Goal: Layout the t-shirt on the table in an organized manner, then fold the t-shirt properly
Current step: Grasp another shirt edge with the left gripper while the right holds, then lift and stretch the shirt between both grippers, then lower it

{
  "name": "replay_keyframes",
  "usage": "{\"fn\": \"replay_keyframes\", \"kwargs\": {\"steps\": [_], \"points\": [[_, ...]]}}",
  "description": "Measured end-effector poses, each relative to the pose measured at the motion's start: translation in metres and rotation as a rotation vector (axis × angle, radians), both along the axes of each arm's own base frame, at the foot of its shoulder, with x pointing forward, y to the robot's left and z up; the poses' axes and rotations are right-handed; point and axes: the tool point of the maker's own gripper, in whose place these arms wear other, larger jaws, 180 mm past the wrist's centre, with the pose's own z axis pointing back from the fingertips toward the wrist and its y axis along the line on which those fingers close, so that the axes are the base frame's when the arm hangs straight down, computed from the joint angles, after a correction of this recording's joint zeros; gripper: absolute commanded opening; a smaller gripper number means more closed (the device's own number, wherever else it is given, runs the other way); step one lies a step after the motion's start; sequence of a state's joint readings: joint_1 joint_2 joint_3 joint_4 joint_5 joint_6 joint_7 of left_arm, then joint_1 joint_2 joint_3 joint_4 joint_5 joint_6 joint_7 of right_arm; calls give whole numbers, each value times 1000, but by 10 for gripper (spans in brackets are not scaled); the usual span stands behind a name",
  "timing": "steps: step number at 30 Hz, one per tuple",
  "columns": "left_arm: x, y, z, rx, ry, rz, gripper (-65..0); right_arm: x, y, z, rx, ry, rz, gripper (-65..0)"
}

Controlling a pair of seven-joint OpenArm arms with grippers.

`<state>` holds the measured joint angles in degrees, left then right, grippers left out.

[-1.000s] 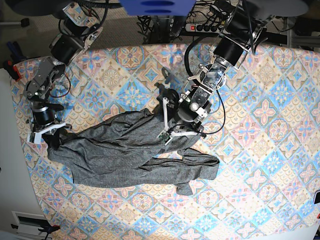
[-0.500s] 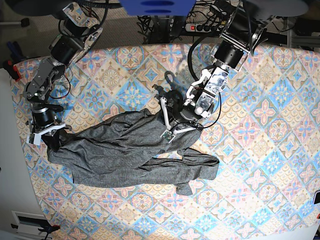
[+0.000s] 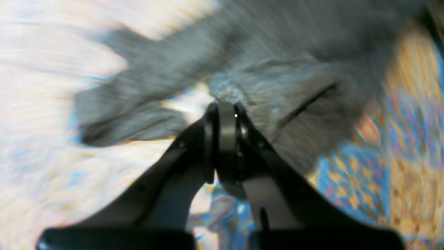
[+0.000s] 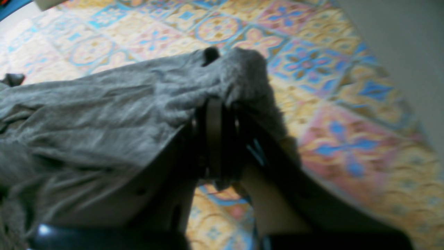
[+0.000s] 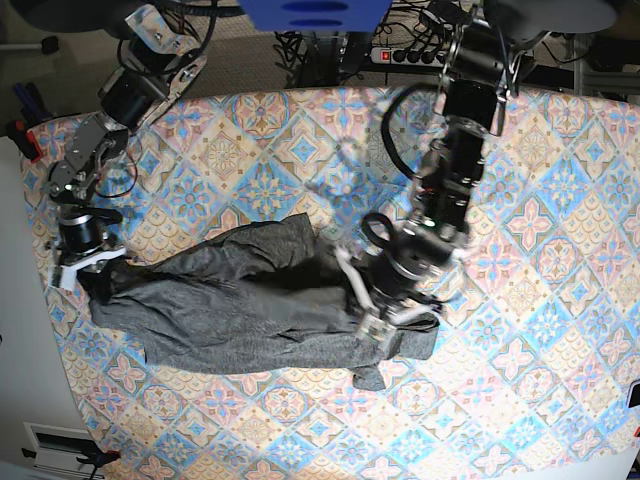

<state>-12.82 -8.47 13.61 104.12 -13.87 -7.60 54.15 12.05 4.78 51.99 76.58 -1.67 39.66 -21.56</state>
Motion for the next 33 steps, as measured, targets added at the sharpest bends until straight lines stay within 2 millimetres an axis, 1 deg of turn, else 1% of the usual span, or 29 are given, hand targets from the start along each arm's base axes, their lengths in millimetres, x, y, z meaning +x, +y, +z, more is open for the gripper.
{"fn": "replay_keyframes", "kwargs": {"steps": [1, 3, 5, 8, 10, 12, 14, 18, 21, 25, 27, 29, 31, 33], "points": [[-1, 1, 4, -43, 13, -7, -650, -1, -5, 13, -24, -29, -11, -650], [-5, 7, 6, -111, 46, -15, -650, -1, -10, 37, -71, -83, -22, -650], [-11, 21, 12, -166, 54, 3, -650, -2, -12, 60, -122, -126, -27, -650], [-21, 43, 28, -230, 9, -7, -650, -4, -10, 89, -173, -194, -26, -650], [-22, 67, 32, -241, -10, 43, -650, -4, -5, 94, -171, -208, -27, -650], [-22, 93, 30, -217, -12, 98, -650, -4, 1, 93, -162, -211, -24, -650], [-21, 112, 32, -184, -21, 130, -650, -5, 5, 91, -176, -194, -12, -650], [-17, 145, 43, -136, -61, 180, -650, -7, 10, 113, -198, -255, -22, -650], [-17, 171, 50, -90, -80, 216, -650, -11, 20, 126, -209, -291, -30, -650], [-17, 203, 72, -113, -130, 272, -650, -17, 30, 150, -239, -356, -28, -650], [-18, 214, 84, -150, -152, 290, -650, -19, 31, 159, -255, -378, -26, -650], [-19, 218, 91, -190, -168, 297, -650, -21, 31, 166, -272, -392, -31, -650], [-25, 222, 93, -224, -175, 300, -650, -25, 33, 178, -282, -453, -32, -650], [-29, 231, 91, -203, -164, 313, -650, -26, 34, 185, -283, -492, -30, -650]]}}
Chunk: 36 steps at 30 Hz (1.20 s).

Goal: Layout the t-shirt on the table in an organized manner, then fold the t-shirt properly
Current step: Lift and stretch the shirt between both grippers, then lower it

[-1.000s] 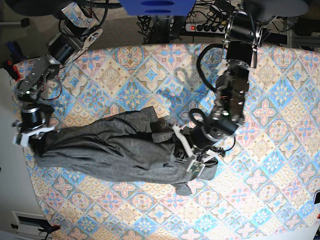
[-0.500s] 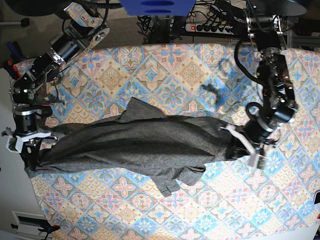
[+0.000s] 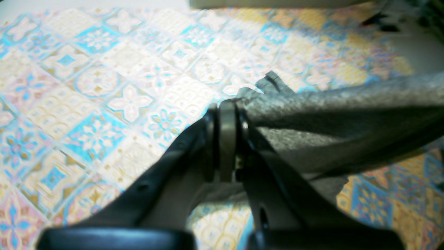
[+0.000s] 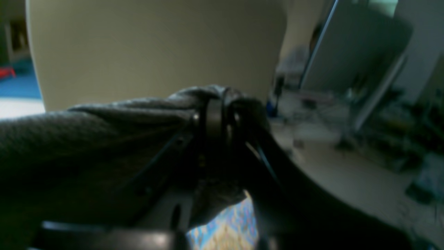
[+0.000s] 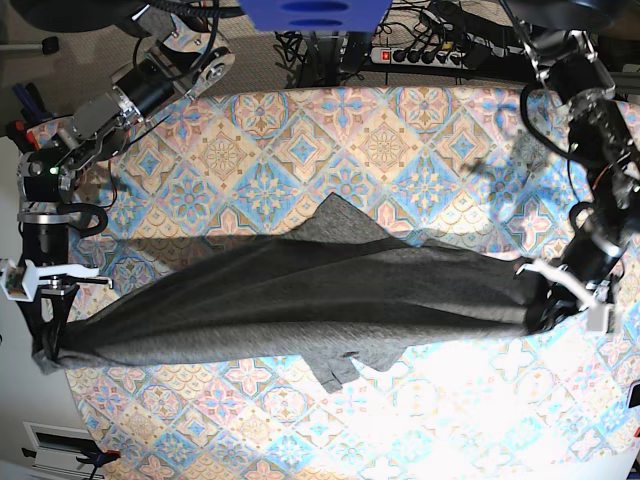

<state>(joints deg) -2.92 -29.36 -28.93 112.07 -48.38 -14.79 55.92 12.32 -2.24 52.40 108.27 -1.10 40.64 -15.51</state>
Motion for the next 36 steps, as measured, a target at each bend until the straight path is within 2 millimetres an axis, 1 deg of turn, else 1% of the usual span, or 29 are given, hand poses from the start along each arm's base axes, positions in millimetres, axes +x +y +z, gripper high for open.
{"fn": "replay_keyframes", "kwargs": {"steps": [2, 3, 5, 8, 9, 10, 11, 12, 13, 14, 15, 17, 19, 20, 21, 24, 26, 28, 31, 34, 36], "points": [[1, 13, -1, 33, 19, 26, -650, 2, 1, -2, 10, 6, 8, -650], [6, 16, 1, 27, 13, 23, -650, 5, 2, -8, 23, 32, 18, -650], [21, 16, 0, 57, 35, 15, -650, 19, 8, -35, 37, 154, 33, -650], [46, 6, 4, 47, 45, -43, -650, 35, 28, -74, 63, 302, 99, -650], [55, 6, 5, 44, 56, -45, -650, 39, 32, -87, 79, 344, 117, -650], [64, 7, 2, 50, 74, -40, -650, 43, 35, -94, 91, 372, 126, -650], [72, 8, 1, 52, 88, -40, -650, 48, 35, -97, 108, 380, 129, -650], [82, 8, 0, 60, 104, -39, -650, 57, 34, -94, 126, 371, 131, -650], [92, 6, -1, 83, 121, -40, -650, 66, 32, -88, 138, 355, 129, -650], [104, 4, 0, 109, 133, -43, -650, 77, 32, -76, 149, 328, 139, -650], [115, -4, 0, 129, 142, -57, -650, 87, 34, -64, 168, 288, 155, -650], [138, -14, 6, 167, 147, -60, -650, 107, 42, -54, 193, 276, 198, -650], [154, -24, 9, 185, 156, -62, -650, 120, 42, -62, 170, 340, 232, -650], [162, -26, 10, 202, 167, -49, -650, 126, 39, -65, 161, 370, 234, -650], [172, -28, 15, 208, 163, -31, -650, 132, 30, -67, 167, 387, 217, -650], [202, -36, 41, 209, 94, -4, -650, 148, 2, -70, 228, 415, 142, -650], [217, -39, 60, 229, 61, -6, -650, 160, -6, -62, 224, 432, 131, -650], [230, -45, 78, 234, 26, -17, -650, 173, -4, -37, 218, 383, 154, -650], [241, -51, 93, 246, 2, -9, -650, 186, 1, -8, 222, 335, 182, -650], [247, -49, 114, 257, -40, 4, -650, 191, 2, 7, 221, 312, 185, -650], [248, -47, 134, 262, -72, 14, -650, 190, 0, 12, 219, 301, 180, -650]]}}
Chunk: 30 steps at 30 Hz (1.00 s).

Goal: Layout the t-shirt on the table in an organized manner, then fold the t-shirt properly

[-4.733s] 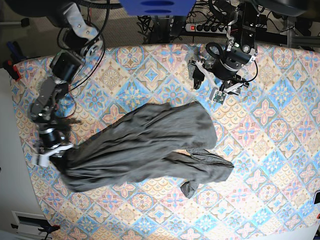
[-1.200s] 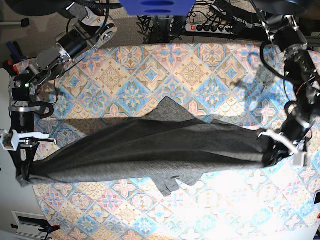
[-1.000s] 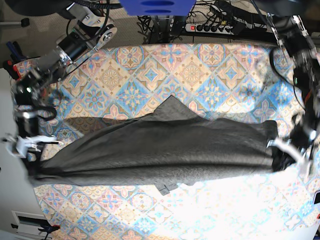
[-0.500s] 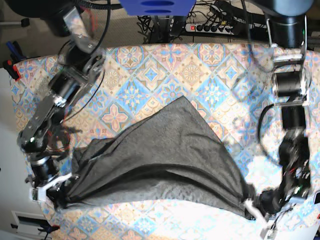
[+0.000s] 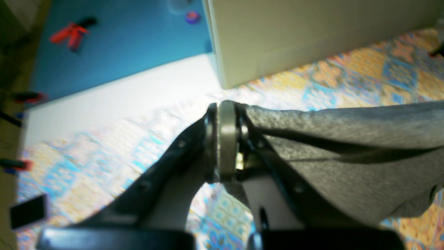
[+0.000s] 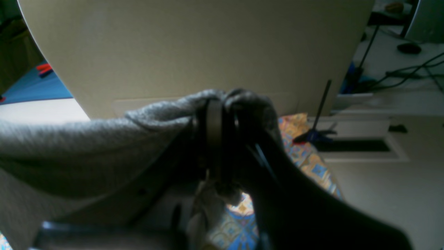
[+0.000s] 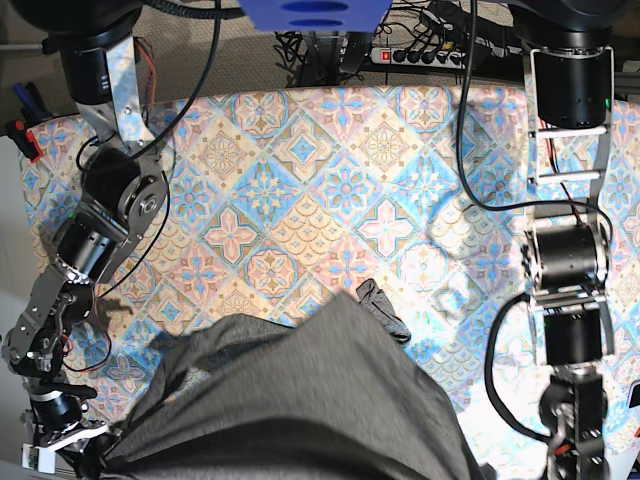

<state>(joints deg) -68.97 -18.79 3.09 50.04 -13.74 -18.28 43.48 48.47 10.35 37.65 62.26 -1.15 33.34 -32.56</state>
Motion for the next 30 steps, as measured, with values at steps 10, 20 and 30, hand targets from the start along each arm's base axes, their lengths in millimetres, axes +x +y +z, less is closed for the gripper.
{"fn": "replay_keyframes", "kwargs": {"steps": [10, 20, 30], "points": [[-49, -6, -27, 162, 38, -38, -650, -50, -50, -4, 7, -81, -144, -650], [-148, -45, -175, 265, 247, -170, -650, -105, -33, -136, 80, 107, -128, -650], [-250, -68, -262, 250, 413, -263, -650, -186, -10, -278, 277, 401, -125, -650]]}}
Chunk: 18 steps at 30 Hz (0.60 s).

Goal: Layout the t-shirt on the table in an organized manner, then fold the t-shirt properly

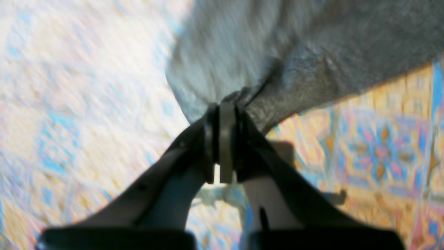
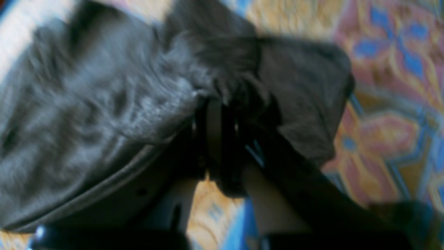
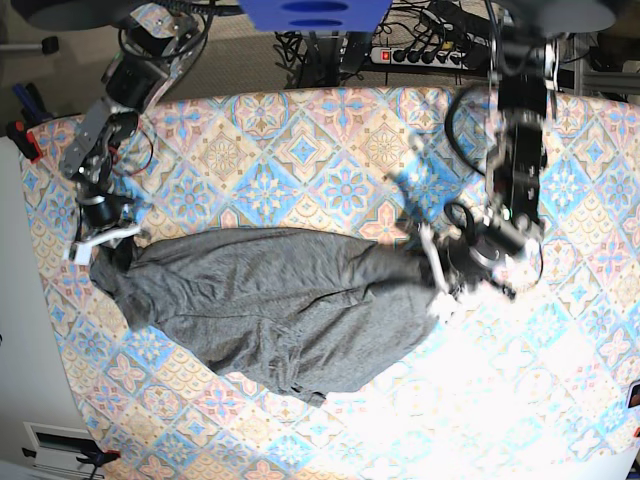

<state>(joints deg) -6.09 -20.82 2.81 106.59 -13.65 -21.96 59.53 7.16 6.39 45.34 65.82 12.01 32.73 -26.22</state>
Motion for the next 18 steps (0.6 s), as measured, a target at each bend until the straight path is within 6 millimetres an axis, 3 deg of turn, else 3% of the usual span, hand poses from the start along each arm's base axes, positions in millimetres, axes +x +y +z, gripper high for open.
{"fn": "replay_keyframes", "kwargs": {"steps": [4, 8, 14, 15, 18], "points": [[-29, -1, -29, -6, 80, 0, -650, -20, 13, -33, 55, 75, 4, -650], [-61, -1, -55, -5, 171, -2, -650, -28, 9, -37, 49, 92, 8, -650], [-82, -1, -71, -2, 220, -1, -650, -37, 8, -40, 50, 89, 0, -650], [-85, 3, -75, 23, 228, 4, -650, -39, 8, -40, 51, 88, -3, -638], [-86, 13, -78, 86, 227, 16, -650, -42, 8, -41, 50, 89, -1, -489]]}}
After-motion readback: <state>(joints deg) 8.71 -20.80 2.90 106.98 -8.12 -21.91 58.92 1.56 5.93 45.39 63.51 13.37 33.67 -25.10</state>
